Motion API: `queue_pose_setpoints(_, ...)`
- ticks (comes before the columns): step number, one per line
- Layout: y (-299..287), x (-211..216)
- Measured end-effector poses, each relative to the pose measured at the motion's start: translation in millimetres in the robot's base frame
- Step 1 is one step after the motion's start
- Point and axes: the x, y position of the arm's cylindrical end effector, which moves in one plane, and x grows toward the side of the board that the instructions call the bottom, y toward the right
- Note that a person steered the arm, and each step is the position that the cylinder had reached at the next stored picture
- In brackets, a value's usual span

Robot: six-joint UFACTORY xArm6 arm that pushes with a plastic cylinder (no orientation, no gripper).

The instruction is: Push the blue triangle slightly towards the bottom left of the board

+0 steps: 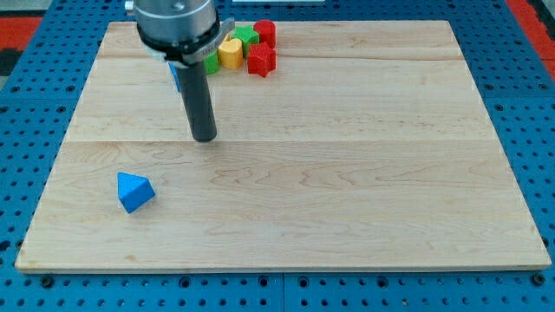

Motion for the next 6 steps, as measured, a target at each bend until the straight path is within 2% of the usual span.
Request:
queue_pose_setpoints(1,-11.5,42.4)
queue_pose_setpoints(3,-66.4,95.0)
queue_pose_setpoints(4,-62.3,129.2)
queue_pose_setpoints(5,-110.0,131.8)
queue_pose_setpoints(6,-106.7,83.8)
